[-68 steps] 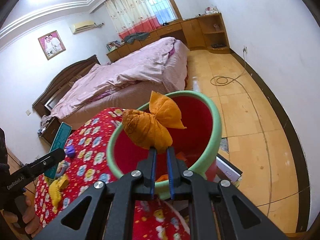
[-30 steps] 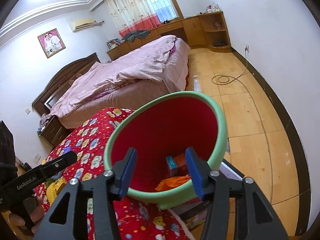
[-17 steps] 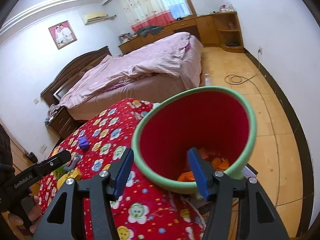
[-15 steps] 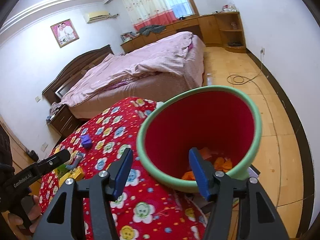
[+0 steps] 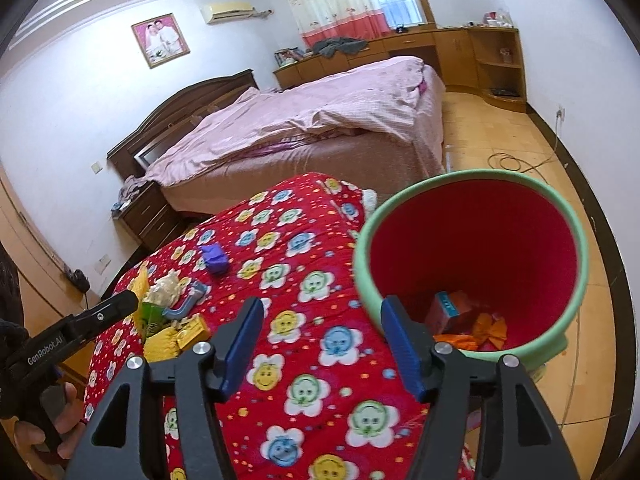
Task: Collect trash
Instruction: 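Move both tools back toward the yellow foam nets on the quilt, then grasp a yellow foam net with the left tool while the right tool grasps another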
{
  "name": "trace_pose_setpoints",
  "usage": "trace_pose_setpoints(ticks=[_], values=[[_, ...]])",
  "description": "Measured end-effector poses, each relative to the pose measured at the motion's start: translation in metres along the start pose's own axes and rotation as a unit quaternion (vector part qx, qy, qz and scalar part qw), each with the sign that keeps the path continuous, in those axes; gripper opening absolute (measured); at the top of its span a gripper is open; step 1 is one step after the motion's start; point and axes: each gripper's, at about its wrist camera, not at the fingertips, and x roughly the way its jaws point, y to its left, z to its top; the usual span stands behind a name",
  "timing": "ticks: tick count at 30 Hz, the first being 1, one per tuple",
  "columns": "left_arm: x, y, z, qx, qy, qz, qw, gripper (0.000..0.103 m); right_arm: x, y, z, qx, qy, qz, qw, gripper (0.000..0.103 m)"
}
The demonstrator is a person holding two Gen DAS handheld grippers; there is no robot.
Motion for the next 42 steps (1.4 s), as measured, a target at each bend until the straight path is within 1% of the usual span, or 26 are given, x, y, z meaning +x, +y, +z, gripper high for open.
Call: trace_pose_setpoints(ticks=[2,8,20,26,30,35,39,42], values=[[-0.003,0.007,0.001,-0.004,-0.003,0.005,1.0000,0.060,0.005,0.007,0.000,-0.003,0.002,0.001,1.000,0.068],[-0.007,0.030,0.002,-0.020,-0.012,0.023,0.9995,0.060,0.020,0.023,-0.001,-0.007,0.013,0.007,1.000,0.072],[0.003,0.069,0.002,-0.049,-0.015,0.064,0.9966,0.060,0.051,0.044,-0.010,-0.015,0.041,0.019,0.999,0.076],[0.015,0.085,0.014,-0.054,-0.018,0.091,0.9942,0.060,0.065,0.051,-0.011,-0.013,0.050,0.028,0.998,0.078],[0.026,0.091,0.027,-0.052,-0.018,0.101,0.9934,0.060,0.073,0.055,-0.011,-0.016,0.056,0.032,0.998,0.078],[0.049,0.098,0.037,-0.051,-0.004,0.116,0.9920,0.061,0.082,0.057,-0.011,-0.015,0.062,0.034,0.997,0.078],[0.066,0.109,0.039,-0.064,0.013,0.124,0.9901,0.061,0.086,0.058,-0.012,-0.015,0.067,0.036,0.997,0.078],[0.070,0.116,0.036,-0.075,0.017,0.126,0.9891,0.060,0.088,0.058,-0.013,-0.016,0.069,0.037,0.997,0.078]])
